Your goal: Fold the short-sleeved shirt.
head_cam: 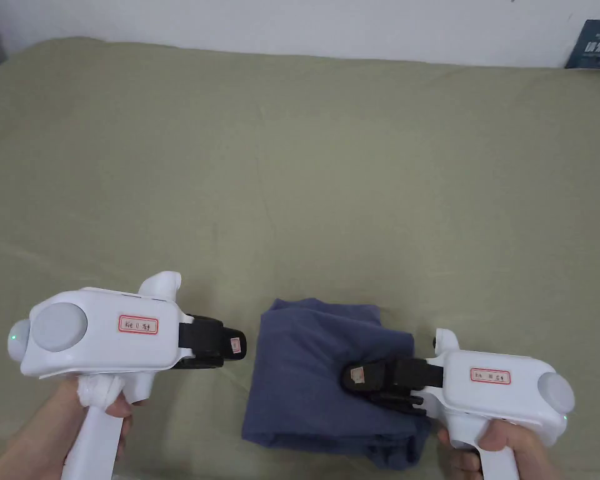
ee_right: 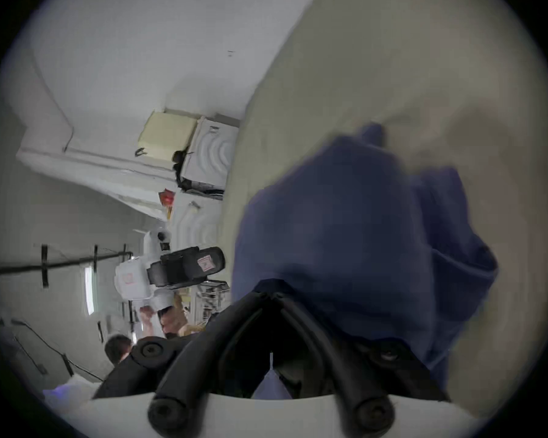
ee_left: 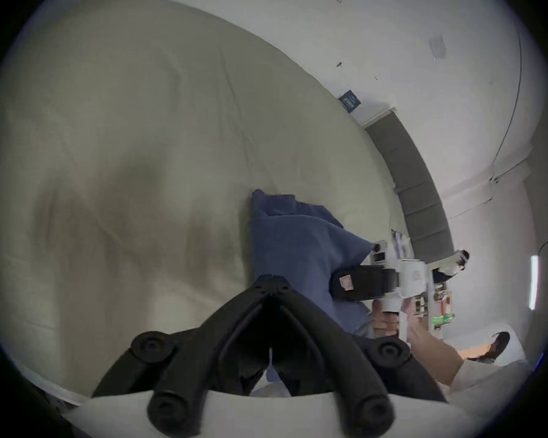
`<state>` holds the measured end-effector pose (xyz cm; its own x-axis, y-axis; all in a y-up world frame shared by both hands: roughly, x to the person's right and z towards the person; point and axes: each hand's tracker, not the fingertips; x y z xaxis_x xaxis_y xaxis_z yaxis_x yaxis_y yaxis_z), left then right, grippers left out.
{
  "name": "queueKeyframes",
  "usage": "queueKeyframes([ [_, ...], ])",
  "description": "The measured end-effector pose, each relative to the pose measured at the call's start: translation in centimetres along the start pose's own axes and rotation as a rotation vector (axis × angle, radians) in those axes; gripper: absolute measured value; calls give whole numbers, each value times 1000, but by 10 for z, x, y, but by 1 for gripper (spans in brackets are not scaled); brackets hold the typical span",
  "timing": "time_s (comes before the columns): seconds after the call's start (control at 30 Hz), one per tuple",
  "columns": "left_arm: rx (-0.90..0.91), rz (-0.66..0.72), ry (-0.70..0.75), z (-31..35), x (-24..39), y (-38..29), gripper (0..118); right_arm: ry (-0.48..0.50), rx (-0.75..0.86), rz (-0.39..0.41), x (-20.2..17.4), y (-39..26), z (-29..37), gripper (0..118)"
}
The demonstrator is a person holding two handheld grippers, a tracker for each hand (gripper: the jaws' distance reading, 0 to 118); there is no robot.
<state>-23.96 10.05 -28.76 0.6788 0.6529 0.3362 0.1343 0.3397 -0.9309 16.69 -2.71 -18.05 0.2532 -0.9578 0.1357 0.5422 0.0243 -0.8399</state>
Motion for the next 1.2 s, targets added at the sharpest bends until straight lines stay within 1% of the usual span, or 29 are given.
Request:
queueKeyframes([
  [0.03,11,4,-12,-1,-2,0,5,30,23,-12,1,-1,3,0],
  [0.07,11,9,-35,-4,-12,5,24,27,27,0,1,0,5,0],
  [0.1,9,20,-71,-6,-15,6,60,13,21,10,0,0,4,0],
  [0.13,-8,37,-115,-11,-19,8,112,13,14,13,0,0,3,0],
  [0.17,-50,52,-157,-19,-21,9,118,10,11,19,-4,-2,3,0],
  [0.23,-67,104,-214,-28,-23,10,116,5,7,18,-5,-1,3,0],
  [0.3,-85,94,-210,-44,-23,12,116,1,6,20,-5,-1,3,0],
  [0.4,-171,109,-282,-69,-16,9,116,4,5,13,-4,-1,2,0],
  [0.47,-157,94,-294,-75,-9,7,112,4,5,13,-4,-1,2,0],
  [0.5,-159,97,-297,-77,-6,9,105,4,4,12,-4,-2,2,0],
  [0.53,-167,102,-294,-78,-4,11,80,5,4,10,-4,-2,2,0],
  [0.57,-163,98,-277,-78,-2,11,45,6,4,5,-4,-1,2,0],
  [0.6,-155,60,-205,-80,-13,15,33,5,6,5,-4,-1,3,0],
  [0.63,-160,36,-120,-82,-12,14,33,2,9,6,-5,-1,3,0],
  [0.67,-177,30,-115,-85,-15,12,33,-23,15,11,-8,-1,4,0],
  [0.7,-179,62,-173,-84,-18,13,33,-57,18,28,-11,-1,5,0],
  [0.73,-165,84,-175,-82,-18,15,33,-80,25,61,-19,-3,8,0],
  [0.77,-167,74,-170,-83,-15,14,33,-160,42,129,-35,-7,13,0],
  [0.83,-164,57,-148,-82,-11,14,33,-315,127,389,-75,-22,24,0],
  [0.87,-163,57,-146,-81,-10,13,33,-439,217,540,-98,-36,30,0],
  [0.9,-158,49,-134,-81,-10,13,33,-624,355,701,-118,-52,33,0],
  [0.93,-156,42,-127,-81,-10,13,33,-790,513,839,-133,-68,33,0],
  [0.97,-153,40,-120,-81,-9,12,33,-886,643,946,-143,-82,36,0],
  [1.0,-149,39,-115,-80,-6,10,33,-928,744,993,-150,-89,39,0],
  [1.03,-146,37,-110,-79,-5,8,33,-978,847,1014,-155,-96,41,0],
  [1.07,-142,36,-106,-79,-4,8,33,-1001,924,1050,-158,-100,43,0],
  [1.1,-139,37,-103,-78,-4,7,33,-1011,965,1074,-161,-102,45,0],
  [1.13,-135,39,-98,-77,-2,7,33,-1020,991,1080,-164,-103,46,0],
  [1.2,-134,33,-93,-76,-1,6,33,-1007,981,1066,-168,-102,49,0],
])
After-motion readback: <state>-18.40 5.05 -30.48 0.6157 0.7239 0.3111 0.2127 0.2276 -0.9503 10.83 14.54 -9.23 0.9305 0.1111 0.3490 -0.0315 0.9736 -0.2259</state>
